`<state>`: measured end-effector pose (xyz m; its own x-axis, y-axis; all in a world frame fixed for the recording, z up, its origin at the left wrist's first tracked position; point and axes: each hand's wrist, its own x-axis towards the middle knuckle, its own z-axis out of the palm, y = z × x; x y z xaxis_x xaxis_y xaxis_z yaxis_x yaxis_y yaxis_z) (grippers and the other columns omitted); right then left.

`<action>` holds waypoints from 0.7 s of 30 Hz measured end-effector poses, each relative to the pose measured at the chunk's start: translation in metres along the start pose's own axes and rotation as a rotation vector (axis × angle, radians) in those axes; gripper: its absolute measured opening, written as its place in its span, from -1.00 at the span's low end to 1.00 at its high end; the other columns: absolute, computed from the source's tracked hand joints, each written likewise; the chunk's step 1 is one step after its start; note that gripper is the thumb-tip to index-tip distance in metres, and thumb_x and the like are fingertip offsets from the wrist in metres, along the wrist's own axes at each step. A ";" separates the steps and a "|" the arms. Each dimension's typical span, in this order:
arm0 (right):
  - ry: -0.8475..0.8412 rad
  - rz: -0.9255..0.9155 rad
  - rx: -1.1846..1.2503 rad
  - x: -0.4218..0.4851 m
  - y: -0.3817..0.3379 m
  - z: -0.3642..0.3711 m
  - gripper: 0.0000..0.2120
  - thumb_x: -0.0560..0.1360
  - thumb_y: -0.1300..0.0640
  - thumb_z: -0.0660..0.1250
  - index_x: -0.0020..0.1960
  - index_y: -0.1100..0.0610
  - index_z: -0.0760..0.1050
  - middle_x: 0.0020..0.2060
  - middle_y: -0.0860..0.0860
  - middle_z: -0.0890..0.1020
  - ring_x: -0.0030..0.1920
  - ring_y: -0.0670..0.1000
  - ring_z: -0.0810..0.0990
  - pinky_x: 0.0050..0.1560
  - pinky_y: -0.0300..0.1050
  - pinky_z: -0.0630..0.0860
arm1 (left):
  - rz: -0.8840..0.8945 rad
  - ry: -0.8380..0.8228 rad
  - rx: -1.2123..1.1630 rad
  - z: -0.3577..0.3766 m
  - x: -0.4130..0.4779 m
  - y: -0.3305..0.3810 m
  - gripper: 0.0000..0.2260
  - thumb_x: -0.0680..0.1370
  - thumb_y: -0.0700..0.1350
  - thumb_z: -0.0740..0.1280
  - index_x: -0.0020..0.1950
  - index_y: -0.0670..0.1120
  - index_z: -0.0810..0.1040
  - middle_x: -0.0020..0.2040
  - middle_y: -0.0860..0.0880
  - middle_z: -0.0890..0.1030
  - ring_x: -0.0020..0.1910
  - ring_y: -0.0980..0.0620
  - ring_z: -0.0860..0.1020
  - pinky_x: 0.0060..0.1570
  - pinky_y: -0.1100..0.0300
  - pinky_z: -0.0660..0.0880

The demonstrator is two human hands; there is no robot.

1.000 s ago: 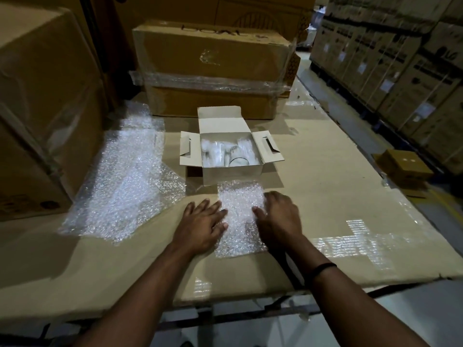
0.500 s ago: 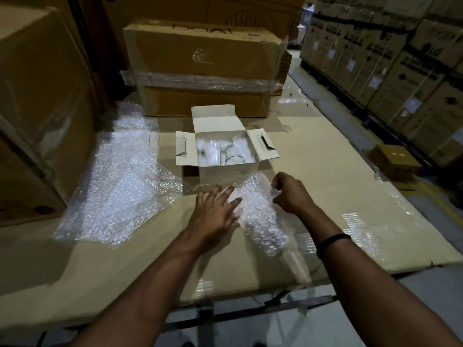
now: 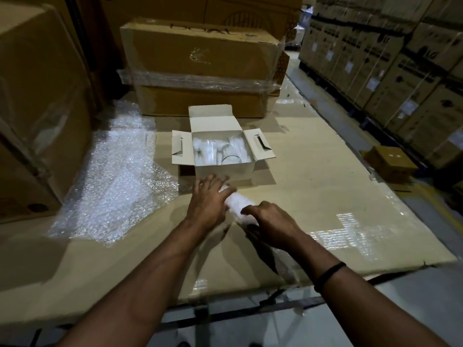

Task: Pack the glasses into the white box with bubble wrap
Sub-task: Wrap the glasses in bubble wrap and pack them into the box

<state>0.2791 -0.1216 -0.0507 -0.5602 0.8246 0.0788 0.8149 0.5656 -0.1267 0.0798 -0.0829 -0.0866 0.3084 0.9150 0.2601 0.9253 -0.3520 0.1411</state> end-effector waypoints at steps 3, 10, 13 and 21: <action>-0.012 0.092 0.085 0.000 0.009 0.002 -0.70 0.53 -0.05 0.25 0.11 0.09 0.60 0.02 0.11 0.66 -0.02 0.23 0.58 -0.09 0.04 0.52 | 0.046 -0.205 0.022 0.005 -0.004 -0.013 -0.60 0.48 0.13 0.20 0.31 0.20 0.51 0.46 0.14 0.38 0.46 0.00 0.24 0.43 -0.14 -0.04; -0.289 0.139 -0.022 -0.011 0.018 0.040 -0.03 0.39 -0.49 -0.32 0.56 0.11 0.12 0.55 0.08 0.15 0.53 0.12 0.16 0.44 0.07 0.18 | 0.049 -0.021 -0.154 0.003 -0.005 -0.010 -0.55 0.59 0.15 0.00 0.36 0.11 0.50 0.42 0.08 0.44 0.42 -0.03 0.33 0.33 0.02 0.04; -0.321 0.189 0.014 -0.009 0.020 0.034 -0.06 0.31 -0.40 -0.36 0.59 0.05 -0.07 0.58 0.01 -0.04 0.57 0.01 -0.05 0.50 -0.02 -0.03 | 0.106 -0.144 -0.149 0.004 0.004 -0.006 -0.62 0.65 0.04 0.14 0.49 0.13 0.33 0.51 0.11 0.31 0.50 0.01 0.21 0.39 -0.01 0.05; -0.123 0.282 0.118 -0.011 0.032 0.016 -0.44 0.54 -0.03 0.31 0.48 0.10 0.30 0.41 0.11 0.40 0.35 0.14 0.39 0.32 -0.09 0.31 | 0.135 -0.370 -0.105 0.000 0.014 -0.017 -0.42 0.53 0.22 0.31 0.52 0.14 0.26 0.53 0.09 0.28 0.48 -0.02 0.22 0.41 -0.05 0.08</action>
<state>0.3087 -0.1127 -0.0717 -0.3349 0.9375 -0.0946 0.9213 0.3048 -0.2413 0.0686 -0.0641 -0.0853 0.5023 0.8614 -0.0755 0.8491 -0.4749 0.2313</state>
